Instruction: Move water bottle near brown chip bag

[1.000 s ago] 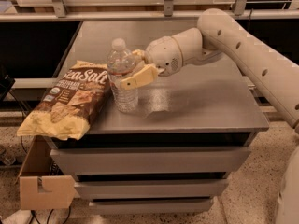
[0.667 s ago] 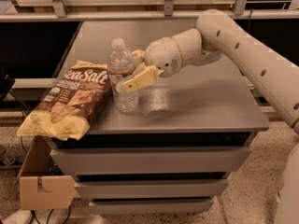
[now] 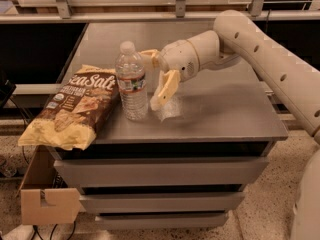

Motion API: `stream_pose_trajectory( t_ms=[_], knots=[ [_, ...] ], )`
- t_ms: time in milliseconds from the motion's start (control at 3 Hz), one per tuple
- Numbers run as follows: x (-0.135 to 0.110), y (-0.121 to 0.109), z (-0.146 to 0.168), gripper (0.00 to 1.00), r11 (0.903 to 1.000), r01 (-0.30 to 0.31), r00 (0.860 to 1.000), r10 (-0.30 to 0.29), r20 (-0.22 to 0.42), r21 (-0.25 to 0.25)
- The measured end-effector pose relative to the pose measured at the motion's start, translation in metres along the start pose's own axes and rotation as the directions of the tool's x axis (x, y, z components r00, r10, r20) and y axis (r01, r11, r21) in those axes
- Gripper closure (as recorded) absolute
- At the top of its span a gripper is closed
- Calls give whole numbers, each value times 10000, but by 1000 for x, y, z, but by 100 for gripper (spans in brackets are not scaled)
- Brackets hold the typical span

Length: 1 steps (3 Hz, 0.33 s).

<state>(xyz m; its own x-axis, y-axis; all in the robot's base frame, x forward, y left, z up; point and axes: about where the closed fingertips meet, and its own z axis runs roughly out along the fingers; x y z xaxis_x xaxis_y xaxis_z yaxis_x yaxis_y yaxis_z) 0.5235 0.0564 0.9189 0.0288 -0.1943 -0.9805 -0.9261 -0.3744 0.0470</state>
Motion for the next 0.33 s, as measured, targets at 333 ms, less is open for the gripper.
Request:
stream_pose_trajectory(
  t_ms=[333],
  knots=[
    [2, 3, -11, 0, 9998, -145, 9999, 145, -7, -150]
  ],
)
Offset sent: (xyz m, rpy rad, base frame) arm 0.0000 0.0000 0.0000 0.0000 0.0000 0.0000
